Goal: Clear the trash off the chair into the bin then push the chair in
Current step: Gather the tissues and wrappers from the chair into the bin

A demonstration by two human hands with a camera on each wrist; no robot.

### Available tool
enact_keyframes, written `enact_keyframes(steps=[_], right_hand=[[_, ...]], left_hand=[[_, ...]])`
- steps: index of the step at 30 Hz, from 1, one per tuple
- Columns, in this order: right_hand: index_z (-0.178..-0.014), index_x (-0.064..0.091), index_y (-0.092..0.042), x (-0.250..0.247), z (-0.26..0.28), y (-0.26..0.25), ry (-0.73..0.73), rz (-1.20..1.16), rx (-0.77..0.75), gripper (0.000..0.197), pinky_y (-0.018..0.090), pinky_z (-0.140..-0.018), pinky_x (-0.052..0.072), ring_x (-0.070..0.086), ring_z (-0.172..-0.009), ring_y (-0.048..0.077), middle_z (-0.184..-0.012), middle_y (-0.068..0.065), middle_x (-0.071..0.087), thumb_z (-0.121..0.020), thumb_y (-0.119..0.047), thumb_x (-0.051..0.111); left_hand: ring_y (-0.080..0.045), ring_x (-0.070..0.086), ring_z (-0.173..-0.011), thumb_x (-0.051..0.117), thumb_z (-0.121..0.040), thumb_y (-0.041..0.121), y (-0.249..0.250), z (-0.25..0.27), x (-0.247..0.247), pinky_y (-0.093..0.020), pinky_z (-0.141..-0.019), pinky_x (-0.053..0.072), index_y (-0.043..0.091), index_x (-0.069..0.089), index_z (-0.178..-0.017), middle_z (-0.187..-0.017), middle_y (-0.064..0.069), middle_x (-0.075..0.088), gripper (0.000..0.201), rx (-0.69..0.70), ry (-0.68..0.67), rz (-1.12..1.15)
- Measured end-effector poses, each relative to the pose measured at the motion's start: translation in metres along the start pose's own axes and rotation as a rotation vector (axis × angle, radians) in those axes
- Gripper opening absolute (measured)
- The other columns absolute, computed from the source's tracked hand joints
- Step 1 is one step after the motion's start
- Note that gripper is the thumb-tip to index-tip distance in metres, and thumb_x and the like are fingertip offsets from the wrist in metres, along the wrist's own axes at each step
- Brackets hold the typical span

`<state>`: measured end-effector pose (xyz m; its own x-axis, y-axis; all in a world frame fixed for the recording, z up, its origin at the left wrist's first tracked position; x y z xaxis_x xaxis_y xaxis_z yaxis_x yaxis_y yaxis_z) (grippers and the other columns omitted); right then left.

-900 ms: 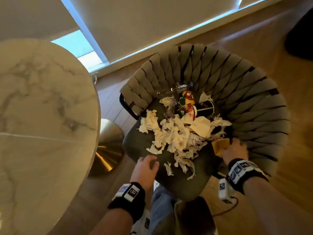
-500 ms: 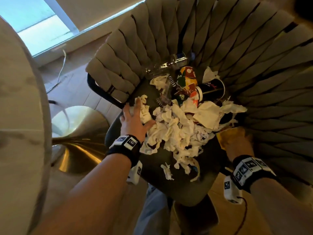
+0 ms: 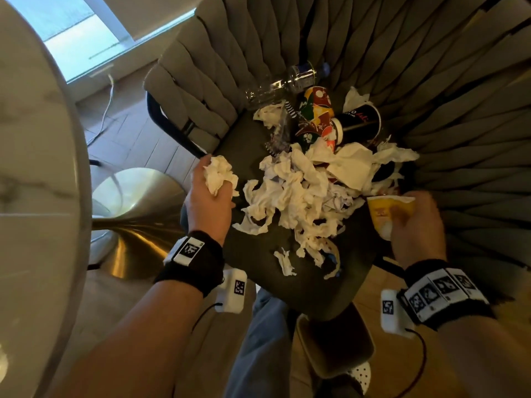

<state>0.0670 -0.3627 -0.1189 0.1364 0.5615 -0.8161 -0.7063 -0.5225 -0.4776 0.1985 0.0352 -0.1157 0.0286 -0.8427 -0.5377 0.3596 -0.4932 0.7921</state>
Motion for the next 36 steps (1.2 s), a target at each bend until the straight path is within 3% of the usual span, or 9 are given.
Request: enact_keyframes(steps=[2, 4, 7, 10, 17, 22, 26, 31, 36], right_hand=[[-0.122, 0.047, -0.015, -0.014, 0.036, 0.001, 0.006, -0.051, -0.019, 0.027, 0.049, -0.086, 0.047, 0.055, -0.109, 0.037, -0.123, 0.018, 0.057, -0.098, -0.024, 0.053], [-0.120, 0.047, -0.018, -0.022, 0.080, 0.013, -0.023, -0.082, -0.073, 0.027, 0.046, -0.080, 0.051, 0.060, -0.099, 0.032, -0.112, 0.014, 0.061, -0.097, -0.030, 0.053], [-0.115, 0.046, -0.025, -0.012, 0.148, 0.065, -0.168, -0.065, -0.051, 0.023, 0.039, -0.066, 0.053, 0.061, -0.080, 0.015, -0.096, 0.002, 0.063, -0.096, -0.037, 0.050], [-0.114, 0.046, -0.022, 0.026, 0.198, 0.150, -0.335, 0.001, 0.096, 0.020, 0.042, -0.071, 0.053, 0.060, -0.083, 0.021, -0.097, 0.004, 0.062, -0.097, -0.033, 0.049], [-0.129, 0.043, -0.013, 0.135, 0.217, 0.291, -0.555, 0.167, 0.246, 0.034, 0.041, -0.074, 0.052, 0.062, -0.091, 0.035, -0.106, 0.017, 0.064, -0.098, -0.026, 0.046], [-0.139, 0.043, -0.020, 0.176, 0.204, 0.323, -0.615, 0.039, 0.320, 0.051, 0.033, -0.086, 0.048, 0.060, -0.105, 0.022, -0.124, 0.006, 0.063, -0.092, -0.032, 0.059], [-0.134, 0.047, -0.021, 0.152, 0.194, 0.281, -0.602, -0.068, 0.244, 0.045, 0.030, -0.085, 0.045, 0.059, -0.107, 0.016, -0.118, -0.003, 0.062, -0.093, -0.035, 0.059], [-0.127, 0.049, -0.032, 0.085, 0.162, 0.113, -0.314, -0.176, -0.203, 0.038, 0.035, -0.092, 0.052, 0.055, -0.109, 0.009, -0.117, -0.011, 0.055, -0.091, -0.040, 0.058], [-0.152, 0.002, -0.033, 0.109, 0.124, -0.010, -0.243, 0.005, -0.352, 0.123, 0.050, -0.113, 0.020, 0.007, -0.144, 0.035, -0.160, 0.013, -0.003, -0.059, -0.073, 0.072]], left_hand=[[0.011, 0.064, -0.085, 0.057, -0.098, 0.013, 0.016, 0.045, 0.003, -0.009, -0.066, 0.052, 0.023, 0.056, -0.121, -0.102, 0.012, 0.063, 0.025, 0.072, -0.068, 0.064], [0.001, 0.067, -0.080, 0.059, -0.097, 0.014, 0.016, 0.103, 0.018, -0.015, -0.064, 0.054, 0.024, 0.060, -0.111, -0.095, 0.006, 0.066, 0.017, 0.090, -0.216, 0.087], [-0.002, 0.068, -0.095, 0.066, -0.093, 0.021, -0.019, 0.196, 0.061, -0.024, -0.080, 0.058, 0.032, 0.060, -0.110, -0.105, 0.009, 0.069, 0.021, 0.029, -0.492, 0.032], [-0.008, 0.064, -0.101, 0.068, -0.091, 0.022, -0.075, 0.276, 0.110, -0.027, -0.086, 0.053, 0.032, 0.054, -0.106, -0.102, 0.014, 0.063, 0.023, -0.075, -0.675, -0.125], [-0.032, 0.053, -0.127, 0.056, -0.099, 0.024, -0.231, 0.364, 0.217, -0.037, -0.104, 0.043, 0.013, 0.037, -0.143, -0.148, -0.014, 0.040, 0.050, -0.272, -0.804, -0.440], [-0.033, 0.038, -0.141, 0.074, -0.084, 0.047, -0.285, 0.380, 0.251, -0.041, -0.108, 0.043, 0.033, 0.011, -0.159, -0.159, -0.006, 0.020, 0.099, -0.504, -0.836, -0.246], [-0.021, 0.040, -0.142, 0.068, -0.086, 0.056, -0.262, 0.361, 0.230, -0.039, -0.115, 0.040, 0.033, 0.022, -0.157, -0.162, -0.001, 0.029, 0.088, -0.383, -0.809, -0.289], [0.005, 0.065, -0.090, 0.056, -0.100, 0.036, -0.158, 0.295, 0.134, -0.021, -0.082, 0.055, 0.038, 0.065, -0.109, -0.103, 0.012, 0.070, 0.013, -0.162, -0.489, -0.064], [0.002, 0.059, -0.096, 0.063, -0.095, 0.030, -0.068, 0.186, 0.054, -0.025, -0.081, 0.055, 0.030, 0.064, -0.112, -0.107, 0.012, 0.059, 0.017, 0.127, -0.084, -0.091]])
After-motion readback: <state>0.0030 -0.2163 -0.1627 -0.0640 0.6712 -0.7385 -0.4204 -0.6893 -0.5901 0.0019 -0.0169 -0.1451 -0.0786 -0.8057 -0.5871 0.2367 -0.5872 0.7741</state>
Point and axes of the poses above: each hand's wrist, its own z-axis away from the middle knuckle, its own x-axis out of the palm, y = z × x, the point moved 10 cm from there along -z, towards the middle knuckle
